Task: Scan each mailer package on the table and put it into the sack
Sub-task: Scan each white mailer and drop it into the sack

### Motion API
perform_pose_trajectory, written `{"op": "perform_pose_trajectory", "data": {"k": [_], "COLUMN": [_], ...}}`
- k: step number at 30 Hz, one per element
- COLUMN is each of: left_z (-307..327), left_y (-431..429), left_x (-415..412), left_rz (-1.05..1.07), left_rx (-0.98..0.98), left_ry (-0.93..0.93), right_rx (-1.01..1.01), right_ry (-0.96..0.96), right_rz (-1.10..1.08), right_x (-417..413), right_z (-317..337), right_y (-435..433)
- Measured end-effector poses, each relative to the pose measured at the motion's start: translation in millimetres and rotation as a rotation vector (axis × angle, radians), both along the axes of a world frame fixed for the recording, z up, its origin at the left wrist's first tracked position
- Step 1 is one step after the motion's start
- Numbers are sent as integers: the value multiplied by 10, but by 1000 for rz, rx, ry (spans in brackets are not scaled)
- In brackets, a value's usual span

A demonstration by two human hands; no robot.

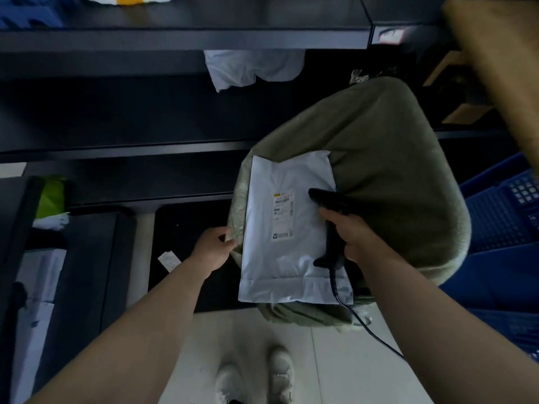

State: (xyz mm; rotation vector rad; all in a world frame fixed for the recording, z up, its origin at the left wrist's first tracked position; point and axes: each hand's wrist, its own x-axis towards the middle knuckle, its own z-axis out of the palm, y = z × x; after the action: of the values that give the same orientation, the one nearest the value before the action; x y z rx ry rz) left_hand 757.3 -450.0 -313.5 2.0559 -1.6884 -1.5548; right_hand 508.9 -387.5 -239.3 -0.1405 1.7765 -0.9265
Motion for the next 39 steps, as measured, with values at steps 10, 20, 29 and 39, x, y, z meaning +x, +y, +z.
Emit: {"op": "perform_pose_trajectory", "data": {"k": [10,20,29,39], "left_z": [-450,97,710,735], "left_y": [-368,-144,-4,175], "left_x": [-379,-97,126,156], "left_rz": [70,222,157,60], "left_rx": [55,-109,-169,-188], "left_ry": [174,263,189,33], "right_rx": [26,-95,165,136], "right_ry": [38,-29,-1,181], "right_rz": [-29,-225,121,274], "right_x": [-196,-203,-101,16], "right_z": [-302,-235,-155,9], "right_y": [-128,-316,-135,120]}}
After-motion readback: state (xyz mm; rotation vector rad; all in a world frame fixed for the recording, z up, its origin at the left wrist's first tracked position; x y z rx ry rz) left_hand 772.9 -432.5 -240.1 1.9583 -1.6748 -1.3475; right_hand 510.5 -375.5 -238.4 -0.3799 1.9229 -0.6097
